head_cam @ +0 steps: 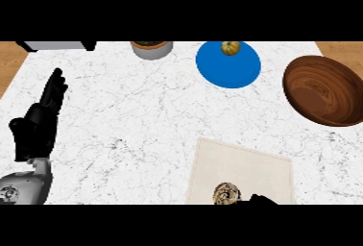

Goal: Pick the can from the placemat and place it in the bowl

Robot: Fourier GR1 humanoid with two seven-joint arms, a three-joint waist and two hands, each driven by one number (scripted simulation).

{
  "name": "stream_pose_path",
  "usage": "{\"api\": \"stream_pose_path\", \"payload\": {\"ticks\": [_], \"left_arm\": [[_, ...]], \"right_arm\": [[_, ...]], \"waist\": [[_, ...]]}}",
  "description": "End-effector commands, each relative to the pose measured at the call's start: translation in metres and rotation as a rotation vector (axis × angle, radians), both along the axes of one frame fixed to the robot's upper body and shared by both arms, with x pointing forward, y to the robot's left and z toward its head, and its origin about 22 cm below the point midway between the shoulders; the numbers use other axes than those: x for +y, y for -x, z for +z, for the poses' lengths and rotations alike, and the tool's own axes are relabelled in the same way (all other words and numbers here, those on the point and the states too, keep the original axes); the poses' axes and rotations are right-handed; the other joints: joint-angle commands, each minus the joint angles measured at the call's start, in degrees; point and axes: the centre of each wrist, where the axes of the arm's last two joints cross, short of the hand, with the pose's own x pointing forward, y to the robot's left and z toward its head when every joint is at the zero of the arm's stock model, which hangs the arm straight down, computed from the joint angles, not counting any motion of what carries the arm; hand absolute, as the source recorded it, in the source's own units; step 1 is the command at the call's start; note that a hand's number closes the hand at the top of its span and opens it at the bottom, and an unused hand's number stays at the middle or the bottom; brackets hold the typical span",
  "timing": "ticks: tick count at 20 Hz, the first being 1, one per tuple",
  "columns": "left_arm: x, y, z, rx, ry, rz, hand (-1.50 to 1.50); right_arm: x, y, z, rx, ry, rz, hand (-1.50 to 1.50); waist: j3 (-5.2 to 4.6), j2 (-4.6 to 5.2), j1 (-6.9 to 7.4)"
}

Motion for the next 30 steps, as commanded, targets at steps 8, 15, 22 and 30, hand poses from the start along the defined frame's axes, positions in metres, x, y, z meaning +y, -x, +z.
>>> {"api": "stream_pose_path", "payload": {"ticks": [8, 15, 22, 30], "left_arm": [[0.007, 0.004, -0.006, -0.008, -0.010, 0.000, 0.00], [0.000, -0.007, -0.005, -0.021, -0.009, -0.029, 0.00], [-0.006, -0.014, 0.005, -0.007, 0.006, -0.039, 0.00], [-0.008, -0.008, 0.014, -0.005, -0.005, -0.060, 0.00]], "right_arm": [[-0.023, 0.062, 0.097, -0.151, -0.440, -0.330, 1.50], [-0.063, 0.042, 0.116, -0.232, -0.432, -0.532, 1.50], [-0.114, -0.021, 0.104, -0.258, -0.559, -0.676, 1.50], [-0.185, -0.094, 0.098, -0.321, -0.663, -0.768, 1.50]], "waist": [[0.36, 0.64, 0.31], [0.37, 1.02, 1.62], [0.42, 0.94, 2.17], [0.46, 0.89, 2.44]]}}
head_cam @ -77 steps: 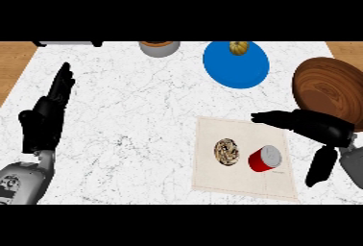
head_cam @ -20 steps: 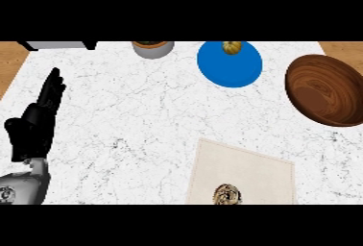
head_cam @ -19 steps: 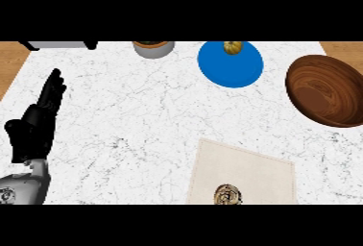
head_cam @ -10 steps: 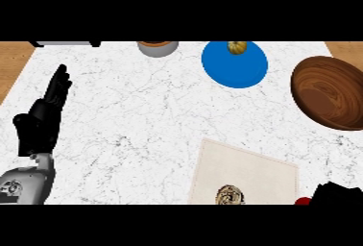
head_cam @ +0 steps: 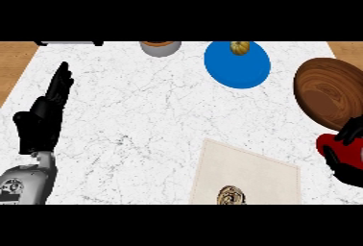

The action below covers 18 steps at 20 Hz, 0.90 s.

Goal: Pick the can from the placemat and place it in the bowl

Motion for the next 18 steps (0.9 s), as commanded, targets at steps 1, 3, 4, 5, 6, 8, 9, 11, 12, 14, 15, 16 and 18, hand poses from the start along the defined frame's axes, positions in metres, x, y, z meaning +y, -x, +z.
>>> {"api": "stream_pose_path", "payload": {"ticks": [1, 3, 4, 5, 6, 8, 9, 11, 12, 14, 15, 16, 18], "left_arm": [[-0.008, -0.001, -0.007, 0.010, 0.008, -0.011, 0.00], [-0.004, -0.009, -0.003, -0.011, -0.008, -0.008, 0.00], [-0.010, -0.008, 0.005, 0.000, -0.013, 0.007, 0.00], [0.002, -0.002, -0.003, -0.006, -0.007, -0.001, 0.00], [-0.019, 0.001, 0.006, 0.012, 0.005, -0.026, 0.00], [-0.024, 0.001, -0.014, -0.005, 0.000, -0.022, 0.00], [-0.005, -0.005, 0.003, -0.025, 0.001, -0.019, 0.00], [-0.010, -0.002, -0.001, -0.013, 0.005, -0.023, 0.00], [-0.011, 0.006, -0.010, -0.017, 0.000, -0.044, 0.00], [-0.008, -0.003, 0.009, -0.022, -0.003, -0.031, 0.00], [-0.011, -0.011, 0.010, -0.012, 0.013, -0.046, 0.00], [-0.009, -0.004, 0.005, -0.028, -0.023, -0.037, 0.00], [-0.016, -0.009, 0.005, -0.022, 0.007, -0.039, 0.00]], "right_arm": [[-0.031, -0.057, 0.008, -0.051, -0.066, -0.047, 1.50], [-0.035, -0.062, -0.005, -0.090, 0.051, -0.104, 1.50], [-0.059, -0.064, 0.003, -0.115, 0.053, -0.128, 1.50], [-0.057, -0.077, 0.001, -0.095, 0.073, -0.132, 1.50], [-0.065, -0.070, -0.032, -0.106, 0.102, -0.166, 1.50], [-0.075, -0.084, -0.023, -0.116, 0.196, -0.174, 1.50], [-0.075, -0.093, -0.026, -0.130, 0.235, -0.212, 1.50], [-0.091, -0.104, -0.020, -0.137, 0.269, -0.257, 1.50], [-0.074, -0.120, -0.022, -0.147, 0.293, -0.267, 1.50], [-0.093, -0.115, -0.041, -0.144, 0.336, -0.304, 1.50], [-0.089, -0.127, -0.041, -0.156, 0.300, -0.305, 1.50], [-0.090, -0.136, -0.035, -0.142, 0.299, -0.333, 1.50], [-0.098, -0.131, -0.053, -0.108, 0.316, -0.340, 1.50]], "waist": [[0.05, 0.27, 0.87], [0.03, 0.18, 0.31], [0.07, 0.18, 0.46], [0.03, 0.16, 0.58], [0.15, 0.33, 1.22], [0.09, 0.48, 1.12], [0.12, 0.67, 1.85], [0.11, 0.59, 1.75], [0.09, 0.57, 2.13], [0.19, 0.84, 2.47], [0.19, 0.95, 2.33], [0.19, 0.98, 2.90], [0.25, 1.32, 3.12]]}}
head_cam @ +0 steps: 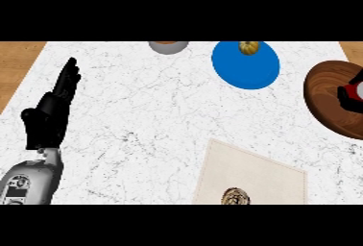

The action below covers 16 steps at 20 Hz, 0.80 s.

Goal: Pick the can from the placemat and place it in the bowl

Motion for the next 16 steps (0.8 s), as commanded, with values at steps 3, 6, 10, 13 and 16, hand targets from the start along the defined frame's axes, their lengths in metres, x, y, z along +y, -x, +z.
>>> {"api": "stream_pose_path", "payload": {"ticks": [3, 6, 10, 13, 16], "left_arm": [[0.011, -0.004, 0.000, 0.001, 0.001, -0.004, 0.00], [-0.008, -0.003, -0.009, -0.010, -0.010, -0.021, 0.00], [0.000, -0.001, -0.006, -0.016, 0.005, -0.018, 0.00], [-0.005, 0.000, -0.002, -0.010, 0.004, -0.018, 0.00], [-0.010, -0.010, -0.001, -0.021, 0.013, -0.017, 0.00]], "right_arm": [[-0.016, -0.021, 0.005, 0.107, -0.134, -0.032, 1.50], [-0.003, -0.023, -0.018, 0.185, -0.163, 0.045, -1.50], [-0.007, -0.020, -0.024, 0.134, -0.273, 0.147, -1.50], [-0.017, -0.020, -0.014, 0.085, -0.349, 0.171, -1.50], [-0.019, -0.020, -0.014, 0.037, -0.404, 0.182, -1.50]], "waist": [[0.03, 0.49, 1.04], [0.11, 0.72, 1.26], [0.20, 0.78, 1.40], [0.26, 0.76, 1.40], [0.17, 0.62, 0.09]]}}
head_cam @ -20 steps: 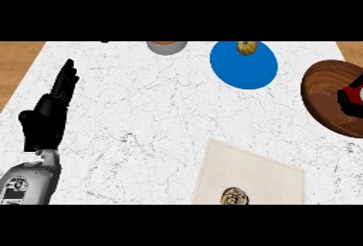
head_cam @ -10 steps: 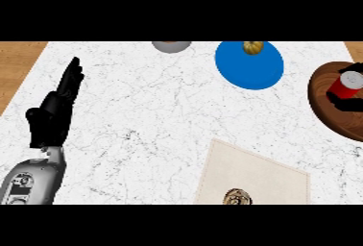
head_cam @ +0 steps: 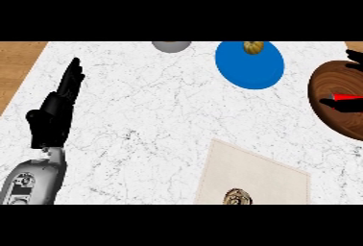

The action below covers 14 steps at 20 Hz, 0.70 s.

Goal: Pick the can from the placemat and place it in the bowl

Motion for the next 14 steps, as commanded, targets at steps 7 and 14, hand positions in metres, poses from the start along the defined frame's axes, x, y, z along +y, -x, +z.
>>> {"api": "stream_pose_path", "payload": {"ticks": [7, 14], "left_arm": [[-0.010, -0.002, 0.000, 0.009, 0.011, 0.007, 0.00], [0.006, 0.007, -0.007, 0.013, 0.010, 0.023, 0.00]], "right_arm": [[-0.051, 0.030, 0.015, -0.038, -0.210, 0.017, -1.50], [-0.113, 0.090, 0.031, -0.048, -0.322, 0.069, -1.50]], "waist": [[-0.02, -0.30, -1.25], [0.19, -0.25, -1.39]]}}
